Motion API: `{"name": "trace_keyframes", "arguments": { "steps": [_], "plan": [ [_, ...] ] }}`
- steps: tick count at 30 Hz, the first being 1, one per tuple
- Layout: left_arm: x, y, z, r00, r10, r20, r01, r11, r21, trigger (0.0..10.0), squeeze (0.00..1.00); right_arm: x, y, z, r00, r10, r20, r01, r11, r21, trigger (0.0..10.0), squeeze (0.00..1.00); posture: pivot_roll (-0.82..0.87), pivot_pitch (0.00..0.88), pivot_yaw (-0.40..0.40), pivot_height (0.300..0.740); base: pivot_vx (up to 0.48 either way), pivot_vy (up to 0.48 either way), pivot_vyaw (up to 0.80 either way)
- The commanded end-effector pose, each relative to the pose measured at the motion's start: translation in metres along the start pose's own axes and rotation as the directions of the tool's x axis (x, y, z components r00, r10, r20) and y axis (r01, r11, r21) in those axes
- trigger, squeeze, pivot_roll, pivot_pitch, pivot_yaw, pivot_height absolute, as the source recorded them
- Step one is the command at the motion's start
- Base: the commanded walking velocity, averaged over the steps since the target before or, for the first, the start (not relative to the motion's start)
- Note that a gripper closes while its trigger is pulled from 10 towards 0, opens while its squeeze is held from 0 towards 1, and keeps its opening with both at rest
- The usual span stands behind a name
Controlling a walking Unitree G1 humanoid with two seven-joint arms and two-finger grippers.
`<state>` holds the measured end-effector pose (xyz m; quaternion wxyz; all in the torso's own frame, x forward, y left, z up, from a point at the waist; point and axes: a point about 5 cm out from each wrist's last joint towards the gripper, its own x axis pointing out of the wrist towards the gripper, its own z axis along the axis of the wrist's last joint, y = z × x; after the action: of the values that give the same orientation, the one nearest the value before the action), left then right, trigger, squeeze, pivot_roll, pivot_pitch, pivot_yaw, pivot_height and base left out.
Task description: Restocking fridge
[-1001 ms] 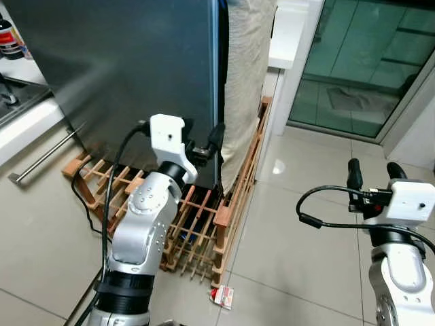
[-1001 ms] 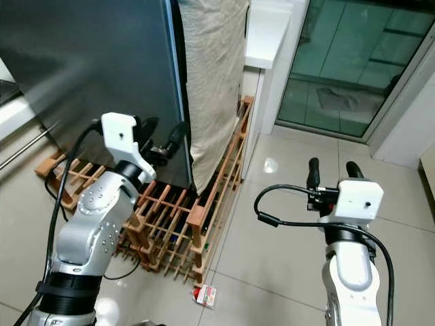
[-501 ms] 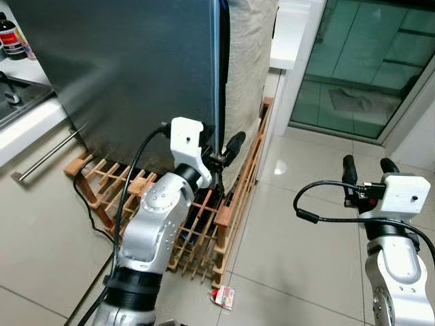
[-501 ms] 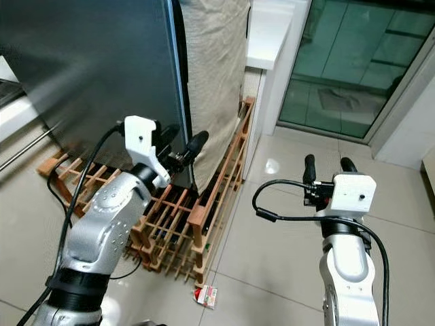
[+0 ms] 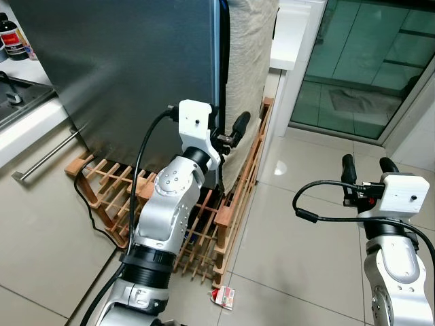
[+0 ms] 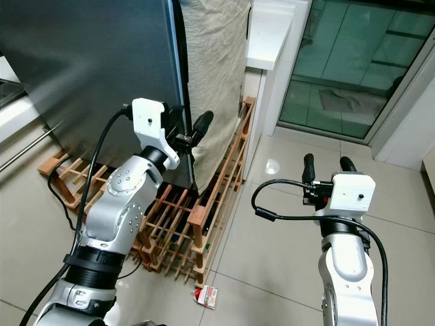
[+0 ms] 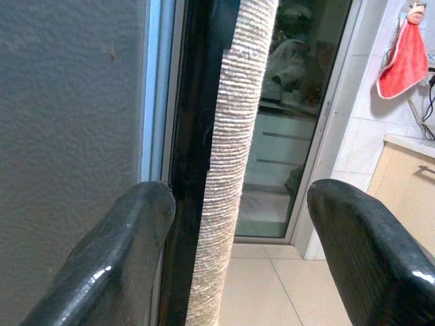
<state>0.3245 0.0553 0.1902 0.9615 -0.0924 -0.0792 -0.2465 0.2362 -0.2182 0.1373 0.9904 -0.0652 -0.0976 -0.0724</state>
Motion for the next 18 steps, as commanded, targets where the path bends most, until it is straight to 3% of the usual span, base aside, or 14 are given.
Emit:
{"name": "trace_keyframes", "arguments": {
  "steps": [1, 7, 12, 18],
  "plan": [
    [0.005, -0.003, 0.006, 1.0, -0.013, 0.021, 0.013, 1.0, -0.005, 10.0, 0.0, 0.003, 0.001, 0.002, 1.0, 0.006, 0.014, -0.006, 1.0, -0.003, 10.0, 0.0, -0.22, 0.0, 0.038, 0.74, 0.0, 0.0, 0.0],
    [0.013, -0.011, 0.008, 0.999, -0.032, 0.034, 0.033, 0.999, -0.033, 10.0, 0.0, 0.006, 0.004, 0.003, 1.0, 0.014, 0.022, -0.014, 1.0, -0.002, 10.0, 0.0, -0.21, 0.0, 0.036, 0.74, 0.0, 0.0, 0.0],
    [0.027, -0.024, 0.011, 0.998, -0.063, 0.027, 0.066, 0.99, -0.124, 10.0, 0.0, 0.011, 0.004, 0.006, 0.999, 0.015, 0.037, -0.015, 1.0, -0.006, 10.0, 0.0, -0.21, 0.0, 0.036, 0.74, 0.0, 0.0, 0.0],
    [0.033, -0.029, 0.008, 0.995, -0.103, -0.003, 0.101, 0.985, -0.137, 10.0, 0.0, 0.012, 0.004, 0.006, 0.999, 0.014, 0.042, -0.014, 1.0, -0.009, 10.0, 0.0, -0.22, 0.0, 0.041, 0.74, 0.0, 0.0, 0.0]
  ]
}}
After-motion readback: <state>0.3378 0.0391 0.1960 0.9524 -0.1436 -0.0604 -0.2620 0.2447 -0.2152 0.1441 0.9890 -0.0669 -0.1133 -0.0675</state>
